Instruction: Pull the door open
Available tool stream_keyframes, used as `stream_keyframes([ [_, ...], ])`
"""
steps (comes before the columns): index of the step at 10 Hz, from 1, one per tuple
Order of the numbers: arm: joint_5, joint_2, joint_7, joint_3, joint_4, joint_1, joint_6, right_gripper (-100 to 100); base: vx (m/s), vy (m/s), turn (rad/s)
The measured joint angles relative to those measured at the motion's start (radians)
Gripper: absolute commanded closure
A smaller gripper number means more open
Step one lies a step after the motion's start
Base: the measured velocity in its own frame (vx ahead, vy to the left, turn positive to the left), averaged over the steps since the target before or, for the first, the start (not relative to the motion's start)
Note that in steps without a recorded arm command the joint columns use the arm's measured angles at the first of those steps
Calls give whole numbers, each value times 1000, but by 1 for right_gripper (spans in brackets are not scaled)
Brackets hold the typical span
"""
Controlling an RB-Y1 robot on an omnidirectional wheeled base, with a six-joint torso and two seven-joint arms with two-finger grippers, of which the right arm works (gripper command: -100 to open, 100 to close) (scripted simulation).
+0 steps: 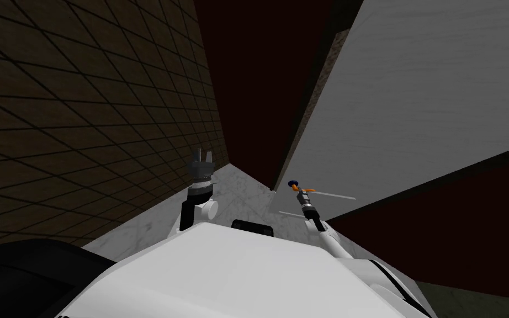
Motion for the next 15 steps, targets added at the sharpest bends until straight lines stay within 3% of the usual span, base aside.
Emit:
stream_keyframes([
  [7,-26,-5,9,-15,42,-10,-13,100,-188,-79,180],
  [9,-18,-33,-23,5,46,3,-48,100,-248,-83,135],
  [12,-1,-59,-65,39,66,21,-107,100,-208,-78,91],
  [14,9,-80,-94,59,42,49,-124,100,-130,-64,49],
  [15,10,-79,-97,62,43,53,-125,100,-123,-50,145],
])
